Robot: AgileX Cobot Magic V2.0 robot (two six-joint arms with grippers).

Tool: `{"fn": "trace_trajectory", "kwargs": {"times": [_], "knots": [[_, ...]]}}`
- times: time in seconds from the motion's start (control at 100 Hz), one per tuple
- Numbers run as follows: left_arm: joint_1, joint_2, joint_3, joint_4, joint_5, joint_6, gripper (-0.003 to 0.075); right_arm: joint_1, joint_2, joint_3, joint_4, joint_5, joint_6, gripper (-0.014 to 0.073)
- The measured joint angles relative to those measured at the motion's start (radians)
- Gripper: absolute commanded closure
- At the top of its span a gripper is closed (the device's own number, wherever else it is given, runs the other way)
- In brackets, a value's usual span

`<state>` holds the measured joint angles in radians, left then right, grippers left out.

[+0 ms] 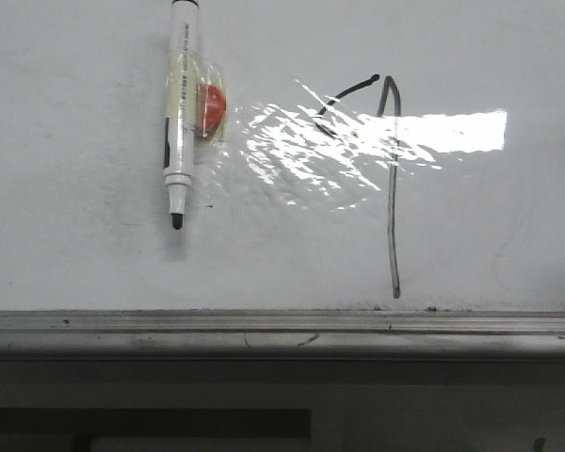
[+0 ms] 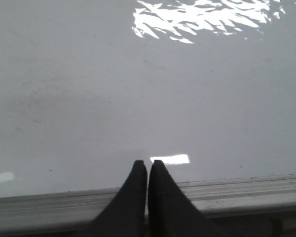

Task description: Write number 9 on whiteboard

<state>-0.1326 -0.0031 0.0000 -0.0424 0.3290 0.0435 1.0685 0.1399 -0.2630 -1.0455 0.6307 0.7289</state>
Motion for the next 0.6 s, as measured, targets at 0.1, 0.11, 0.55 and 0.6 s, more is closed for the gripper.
{"fn": "trace_trajectory", "kwargs": {"times": [0.1,0.11,0.55,0.6], "knots": [[0.000,0.000,0.000,0.000,0.001,0.000,0.0741,-0.176,0.000,0.017,0.215,-0.076,-0.146,0.0644],[0.000,0.000,0.001,0.000,0.001,0.000,0.0741,-0.203,0.000,0.019,0.248,-0.081,-0.172,0.0644],[0.000,0.000,0.001,0.000,0.001,0.000,0.0741,-0.791,0.002,0.276,0.768,-0.520,-0.409,0.0644],[0.000,0.000,0.001,0.000,0.001,0.000,0.0741,-0.816,0.002,0.276,0.777,-0.502,-0.409,0.0644]]}}
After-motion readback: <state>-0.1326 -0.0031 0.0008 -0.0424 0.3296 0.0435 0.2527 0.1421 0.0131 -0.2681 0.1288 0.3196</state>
